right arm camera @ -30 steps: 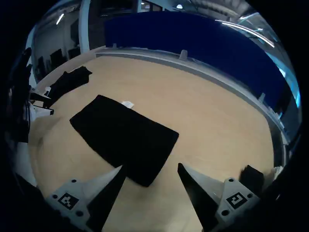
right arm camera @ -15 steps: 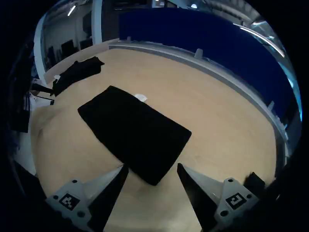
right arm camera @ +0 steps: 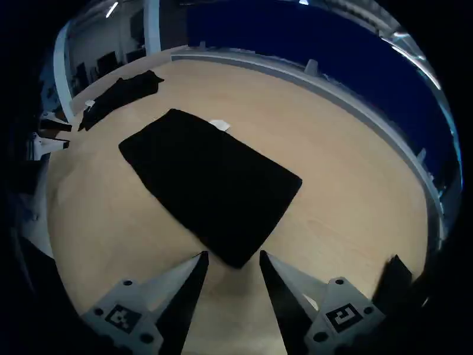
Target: Fold towel
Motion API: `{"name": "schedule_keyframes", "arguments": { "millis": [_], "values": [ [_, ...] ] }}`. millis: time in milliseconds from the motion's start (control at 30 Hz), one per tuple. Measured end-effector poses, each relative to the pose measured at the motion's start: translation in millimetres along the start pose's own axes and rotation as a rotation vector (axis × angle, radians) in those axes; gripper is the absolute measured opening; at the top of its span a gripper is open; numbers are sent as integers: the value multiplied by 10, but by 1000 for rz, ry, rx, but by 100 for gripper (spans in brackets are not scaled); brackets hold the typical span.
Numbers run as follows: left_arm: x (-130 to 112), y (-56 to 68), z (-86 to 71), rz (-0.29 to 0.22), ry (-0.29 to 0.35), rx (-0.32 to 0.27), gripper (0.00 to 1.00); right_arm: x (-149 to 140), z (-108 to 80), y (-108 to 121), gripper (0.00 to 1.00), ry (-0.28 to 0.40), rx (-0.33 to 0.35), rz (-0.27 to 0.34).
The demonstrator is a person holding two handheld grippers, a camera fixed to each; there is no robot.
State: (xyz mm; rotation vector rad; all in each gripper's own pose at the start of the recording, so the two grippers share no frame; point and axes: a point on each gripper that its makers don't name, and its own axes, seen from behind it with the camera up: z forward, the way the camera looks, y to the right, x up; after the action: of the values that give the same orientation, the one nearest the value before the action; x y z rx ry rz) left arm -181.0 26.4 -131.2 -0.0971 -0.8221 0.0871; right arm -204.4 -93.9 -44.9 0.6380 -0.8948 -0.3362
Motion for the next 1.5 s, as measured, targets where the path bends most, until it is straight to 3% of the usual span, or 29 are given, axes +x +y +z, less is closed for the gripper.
{"name": "schedule_keyframes", "arguments": {
  "millis": [500,767,867,1200,1500],
  "values": [
    [-121,-28,-96,-3,-5,12,92,-90,59,19,53,-40,17,-30],
    [-151,-37,-92,0,-11,13,92,-89,86,54,15,-43,17,-18],
    [-165,-41,-89,0,-13,13,92,-88,96,73,5,-40,11,-14],
    [-164,-29,-98,1,-14,10,92,-33,36,70,4,-30,2,-37],
    [-133,-54,-135,-4,-8,14,92,285,-153,90,4,15,-14,-84]
  ]
}}
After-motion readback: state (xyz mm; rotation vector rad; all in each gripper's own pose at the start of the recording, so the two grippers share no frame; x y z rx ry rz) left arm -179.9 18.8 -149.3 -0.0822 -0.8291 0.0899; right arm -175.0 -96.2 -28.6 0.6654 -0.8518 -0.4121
